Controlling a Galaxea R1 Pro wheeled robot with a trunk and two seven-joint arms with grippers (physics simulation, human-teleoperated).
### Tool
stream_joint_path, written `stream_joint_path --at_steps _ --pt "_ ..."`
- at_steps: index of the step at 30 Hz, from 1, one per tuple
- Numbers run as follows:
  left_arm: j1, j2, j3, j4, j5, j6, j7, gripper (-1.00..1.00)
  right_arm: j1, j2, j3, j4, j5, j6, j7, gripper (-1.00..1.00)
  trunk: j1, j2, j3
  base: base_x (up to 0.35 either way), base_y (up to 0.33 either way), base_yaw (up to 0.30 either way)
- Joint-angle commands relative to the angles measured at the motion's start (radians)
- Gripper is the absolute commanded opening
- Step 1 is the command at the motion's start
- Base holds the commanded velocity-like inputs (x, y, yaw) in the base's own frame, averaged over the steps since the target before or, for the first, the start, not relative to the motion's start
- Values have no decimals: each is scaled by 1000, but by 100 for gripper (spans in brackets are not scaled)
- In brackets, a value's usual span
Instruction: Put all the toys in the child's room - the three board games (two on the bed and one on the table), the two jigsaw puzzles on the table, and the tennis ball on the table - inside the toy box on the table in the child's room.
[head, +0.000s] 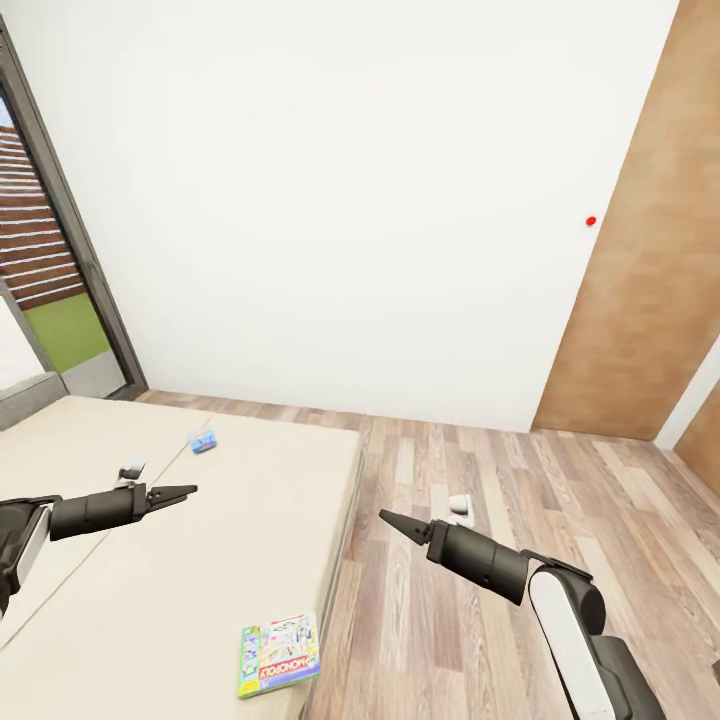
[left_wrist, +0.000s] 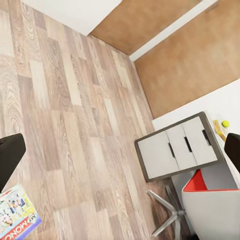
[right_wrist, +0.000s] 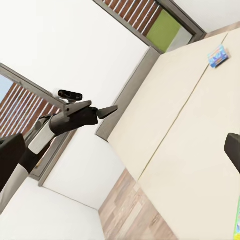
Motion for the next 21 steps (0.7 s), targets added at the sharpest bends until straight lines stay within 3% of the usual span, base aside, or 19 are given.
stream_joint_path --at_steps 1,9,21 --pt "-1 0 1 0 -1 10 -4 100 -1 0 -1 0 -1 5 1 100 1 -2 -2 0 0 112" --pt "-1 0 2 0 -2 11 -5 100 -1 0 -2 0 -1 5 2 100 1 -2 2 0 0 129" --pt "-1 0 1 0 -1 12 -5 100 -1 3 -1 0 -1 4 2 100 1 -2 2 0 0 44"
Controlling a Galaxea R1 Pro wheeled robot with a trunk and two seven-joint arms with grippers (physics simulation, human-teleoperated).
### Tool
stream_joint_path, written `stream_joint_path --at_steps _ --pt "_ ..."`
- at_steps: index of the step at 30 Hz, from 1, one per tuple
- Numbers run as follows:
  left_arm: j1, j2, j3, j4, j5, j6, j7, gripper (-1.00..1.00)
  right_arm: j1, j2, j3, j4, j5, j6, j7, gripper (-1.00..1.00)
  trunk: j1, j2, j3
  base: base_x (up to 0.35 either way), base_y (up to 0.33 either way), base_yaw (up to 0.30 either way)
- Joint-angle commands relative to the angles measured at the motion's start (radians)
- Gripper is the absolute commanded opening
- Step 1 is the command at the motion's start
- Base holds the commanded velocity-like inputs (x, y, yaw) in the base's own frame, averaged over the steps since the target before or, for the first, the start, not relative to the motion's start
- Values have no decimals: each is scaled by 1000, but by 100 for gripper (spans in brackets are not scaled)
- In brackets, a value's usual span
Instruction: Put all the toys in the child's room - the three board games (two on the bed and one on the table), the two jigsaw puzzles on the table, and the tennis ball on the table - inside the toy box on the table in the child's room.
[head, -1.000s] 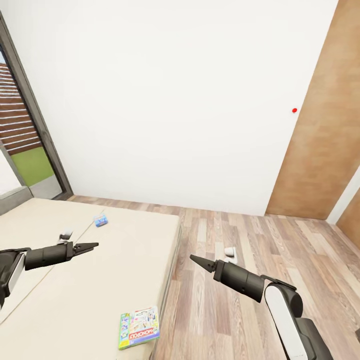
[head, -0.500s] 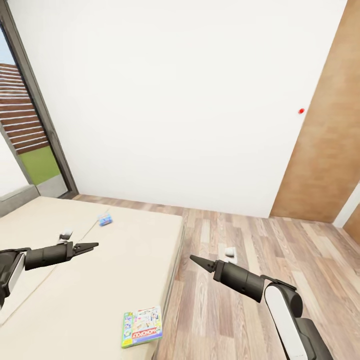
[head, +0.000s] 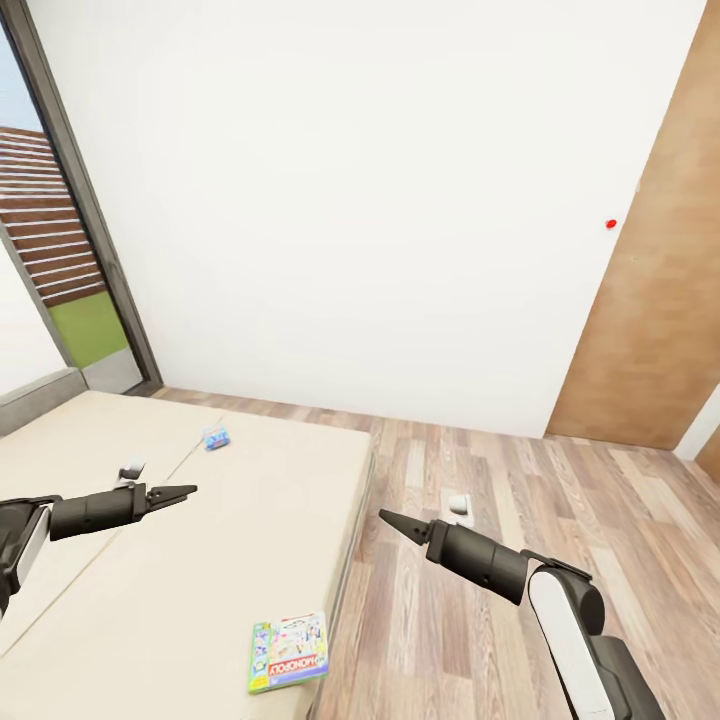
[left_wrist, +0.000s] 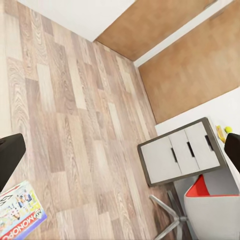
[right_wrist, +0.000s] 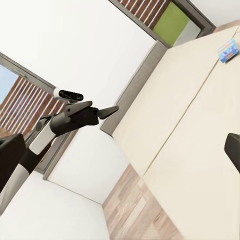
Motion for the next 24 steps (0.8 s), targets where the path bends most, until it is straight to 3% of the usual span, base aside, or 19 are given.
stream_joint_path --at_steps 1,11,24 --pt "-1 0 1 0 -1 11 -4 100 -1 0 -1 0 -1 5 2 100 1 -2 -2 0 0 136" --pt "-1 0 1 0 -1 10 -4 100 -1 0 -1 0 0 5 2 100 1 -2 -2 0 -77 216" --pt "-1 0 2 0 -1 10 -4 100 -1 0 2 0 10 -21 -22 100 1 -2 -2 0 -15 33"
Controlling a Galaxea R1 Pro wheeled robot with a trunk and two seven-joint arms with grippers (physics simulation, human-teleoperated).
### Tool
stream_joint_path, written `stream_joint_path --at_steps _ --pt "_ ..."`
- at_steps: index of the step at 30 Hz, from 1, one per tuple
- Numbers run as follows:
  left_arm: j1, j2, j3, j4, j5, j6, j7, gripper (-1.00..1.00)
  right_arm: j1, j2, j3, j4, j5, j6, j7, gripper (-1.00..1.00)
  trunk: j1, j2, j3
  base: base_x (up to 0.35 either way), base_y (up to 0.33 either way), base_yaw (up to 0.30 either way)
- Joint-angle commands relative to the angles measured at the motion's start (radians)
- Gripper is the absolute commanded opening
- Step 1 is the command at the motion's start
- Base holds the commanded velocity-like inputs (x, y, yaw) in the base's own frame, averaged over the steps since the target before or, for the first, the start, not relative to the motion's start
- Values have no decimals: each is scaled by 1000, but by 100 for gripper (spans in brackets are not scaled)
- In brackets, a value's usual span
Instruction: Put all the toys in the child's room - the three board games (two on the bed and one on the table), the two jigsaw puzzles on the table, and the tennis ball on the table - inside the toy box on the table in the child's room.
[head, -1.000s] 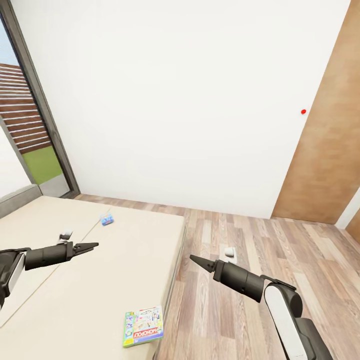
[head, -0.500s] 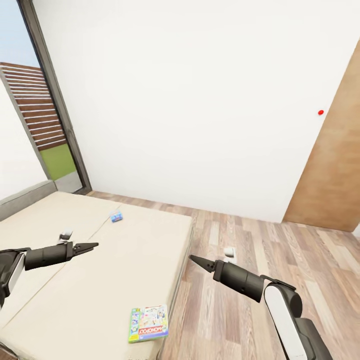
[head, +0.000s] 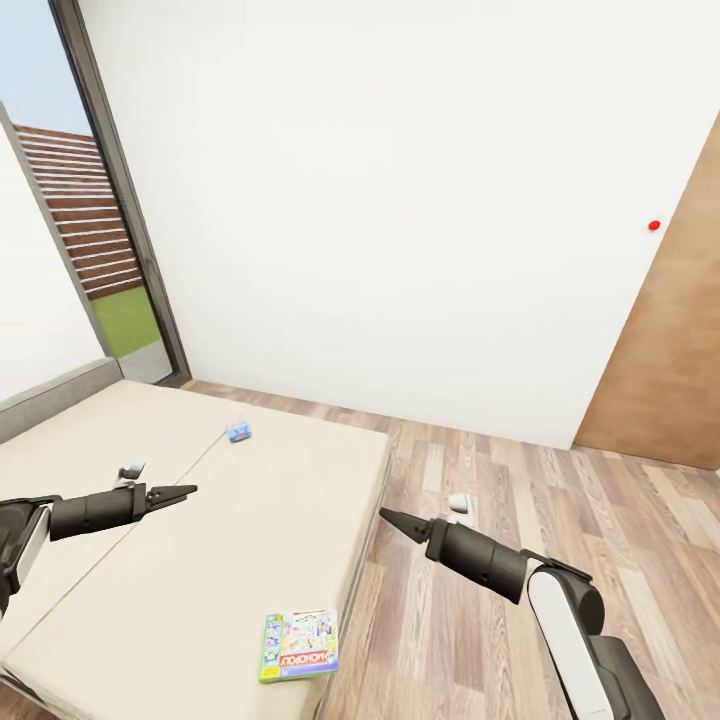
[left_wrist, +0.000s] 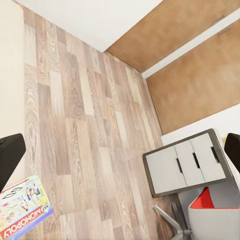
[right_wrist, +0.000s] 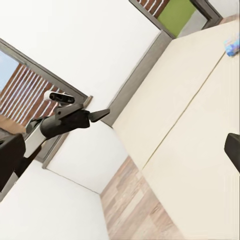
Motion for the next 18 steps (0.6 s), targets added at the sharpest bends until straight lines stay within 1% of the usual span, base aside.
stream_joint_path --at_steps 1,12,14,18 --pt "-1 0 1 0 -1 10 -4 100 -1 1 -1 0 -1 5 -3 100 1 -2 -2 0 -1 2" --pt "-1 0 0 0 -1 11 -4 100 -1 9 -1 0 1 4 -23 100 1 -2 -2 9 -7 5" --pt "-1 0 0 0 -1 11 -4 100 -1 10 0 -1 1 4 -23 100 1 -2 -2 92 -85 110" --pt "-1 0 0 0 -1 11 -4 100 -1 12 0 -2 1 4 -24 100 1 -2 -2 126 -122 211"
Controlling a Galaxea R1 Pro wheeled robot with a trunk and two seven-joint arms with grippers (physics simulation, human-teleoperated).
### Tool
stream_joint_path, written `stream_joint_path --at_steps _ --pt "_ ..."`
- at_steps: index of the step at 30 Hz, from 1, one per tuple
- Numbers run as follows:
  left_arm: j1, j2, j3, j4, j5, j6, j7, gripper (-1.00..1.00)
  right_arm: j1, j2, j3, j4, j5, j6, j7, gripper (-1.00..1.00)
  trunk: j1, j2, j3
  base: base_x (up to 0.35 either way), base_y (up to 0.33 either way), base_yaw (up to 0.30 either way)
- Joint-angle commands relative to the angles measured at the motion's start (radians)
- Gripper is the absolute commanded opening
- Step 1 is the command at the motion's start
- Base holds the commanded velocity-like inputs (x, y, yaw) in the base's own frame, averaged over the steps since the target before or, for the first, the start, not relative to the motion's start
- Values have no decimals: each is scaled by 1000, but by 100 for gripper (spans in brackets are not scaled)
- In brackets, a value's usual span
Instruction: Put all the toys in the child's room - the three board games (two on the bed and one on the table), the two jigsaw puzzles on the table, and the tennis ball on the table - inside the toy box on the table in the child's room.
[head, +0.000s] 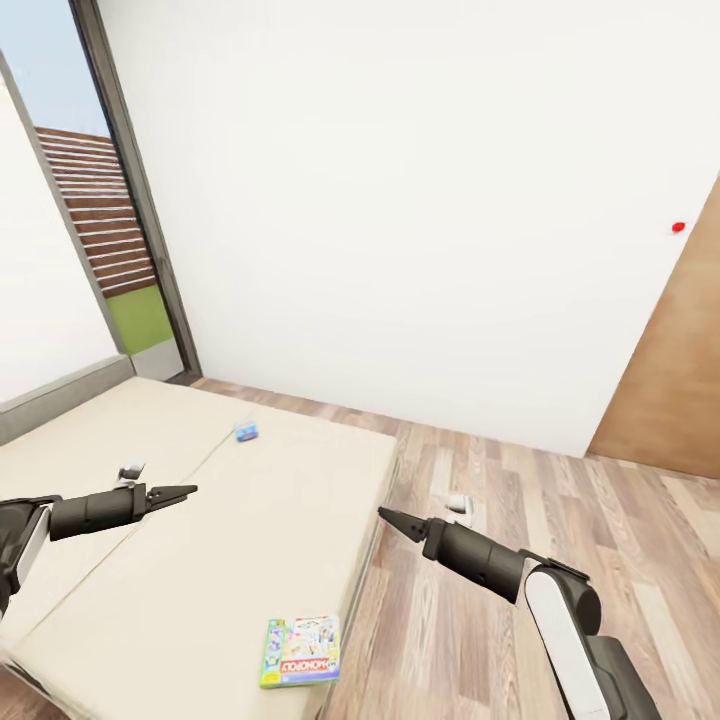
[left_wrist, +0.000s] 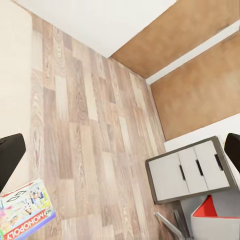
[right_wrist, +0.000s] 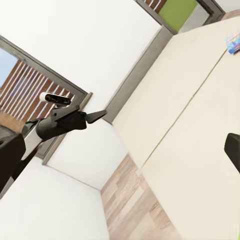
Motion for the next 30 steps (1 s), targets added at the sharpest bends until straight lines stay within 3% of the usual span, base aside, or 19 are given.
stream_joint_path --at_steps 1,30 --pt "-1 0 1 0 -1 11 -4 100 -1 0 -1 0 -1 6 2 100 1 -2 -2 127 -117 250" --pt "-1 -7 1 0 -1 10 -4 100 -1 -2 -1 0 -1 5 4 100 1 -2 18 1 -29 268"
